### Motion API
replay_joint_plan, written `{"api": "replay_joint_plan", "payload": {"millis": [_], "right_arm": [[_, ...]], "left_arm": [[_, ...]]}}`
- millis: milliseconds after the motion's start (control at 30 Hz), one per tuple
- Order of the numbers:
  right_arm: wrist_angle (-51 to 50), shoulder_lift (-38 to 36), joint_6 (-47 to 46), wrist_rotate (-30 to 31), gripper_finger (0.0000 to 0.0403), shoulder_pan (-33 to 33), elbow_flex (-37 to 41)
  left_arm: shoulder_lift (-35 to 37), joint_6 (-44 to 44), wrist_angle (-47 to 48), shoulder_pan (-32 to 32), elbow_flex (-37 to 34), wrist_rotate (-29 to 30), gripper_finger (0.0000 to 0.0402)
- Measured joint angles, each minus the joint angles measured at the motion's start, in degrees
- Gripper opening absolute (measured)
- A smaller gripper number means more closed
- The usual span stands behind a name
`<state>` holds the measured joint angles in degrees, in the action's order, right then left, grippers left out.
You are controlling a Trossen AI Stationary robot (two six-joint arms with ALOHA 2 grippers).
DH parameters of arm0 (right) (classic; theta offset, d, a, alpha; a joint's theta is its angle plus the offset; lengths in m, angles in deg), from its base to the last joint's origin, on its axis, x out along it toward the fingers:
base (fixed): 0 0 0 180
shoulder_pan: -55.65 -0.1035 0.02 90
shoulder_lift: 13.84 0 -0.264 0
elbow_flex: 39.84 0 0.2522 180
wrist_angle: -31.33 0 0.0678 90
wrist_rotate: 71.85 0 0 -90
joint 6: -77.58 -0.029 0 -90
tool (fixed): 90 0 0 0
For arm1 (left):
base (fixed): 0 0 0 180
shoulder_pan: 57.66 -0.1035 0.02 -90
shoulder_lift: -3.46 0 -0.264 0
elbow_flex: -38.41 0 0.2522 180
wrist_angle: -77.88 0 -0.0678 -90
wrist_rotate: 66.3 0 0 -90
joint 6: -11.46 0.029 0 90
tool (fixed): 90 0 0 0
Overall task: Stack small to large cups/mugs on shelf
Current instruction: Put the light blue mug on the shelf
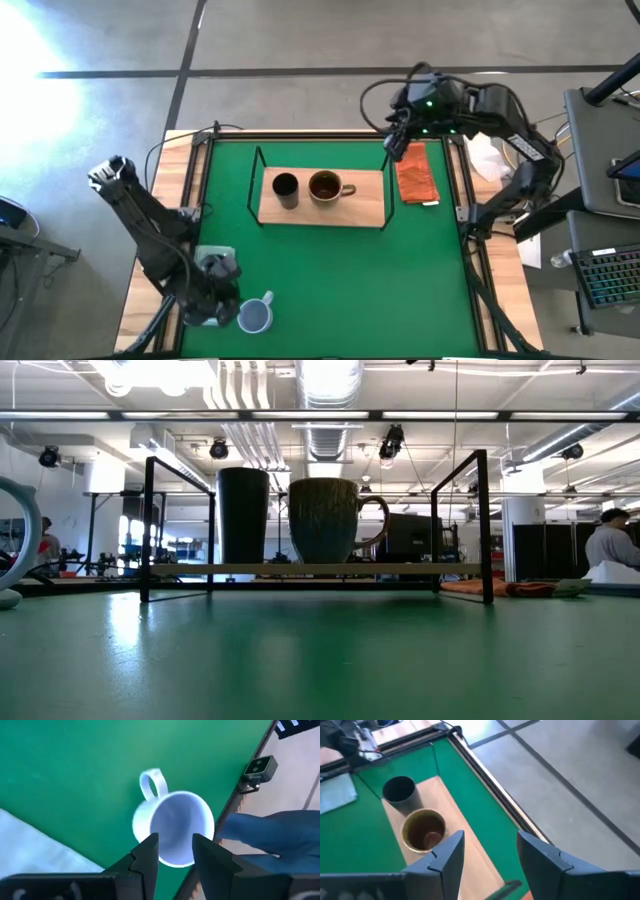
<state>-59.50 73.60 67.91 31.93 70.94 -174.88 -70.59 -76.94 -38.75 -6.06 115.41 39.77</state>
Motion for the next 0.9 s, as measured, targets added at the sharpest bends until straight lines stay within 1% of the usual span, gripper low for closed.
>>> {"api": "replay_joint_plan", "payload": {"millis": [100, 267, 333, 600, 900], "right_arm": [[-0.39, -0.31, 0.00, 0.91, 0.0173, 0.00, 0.78], [-0.57, 0.21, 0.07, 0.90, 0.0173, -0.02, 3.64], [-0.64, 0.60, 0.07, 0.90, 0.0173, -0.02, 4.88], [-0.22, 1.45, 0.41, 0.91, 0.0173, -0.02, 9.11], [-0.18, 1.26, 0.42, 1.29, 0.0174, -0.02, 11.10]], "left_arm": [[-1.96, -3.09, -1.69, 0.79, -0.86, -0.31, 0.0105], [-7.01, -5.25, -1.17, 1.07, -1.01, -5.31, 0.0105], [-8.65, -6.60, -1.40, 1.36, -1.01, -5.98, 0.0105], [-11.94, -10.09, -1.72, 1.39, -1.01, -6.10, 0.0105], [-15.41, -10.23, -3.64, 0.77, -1.46, -6.19, 0.0105]]}}
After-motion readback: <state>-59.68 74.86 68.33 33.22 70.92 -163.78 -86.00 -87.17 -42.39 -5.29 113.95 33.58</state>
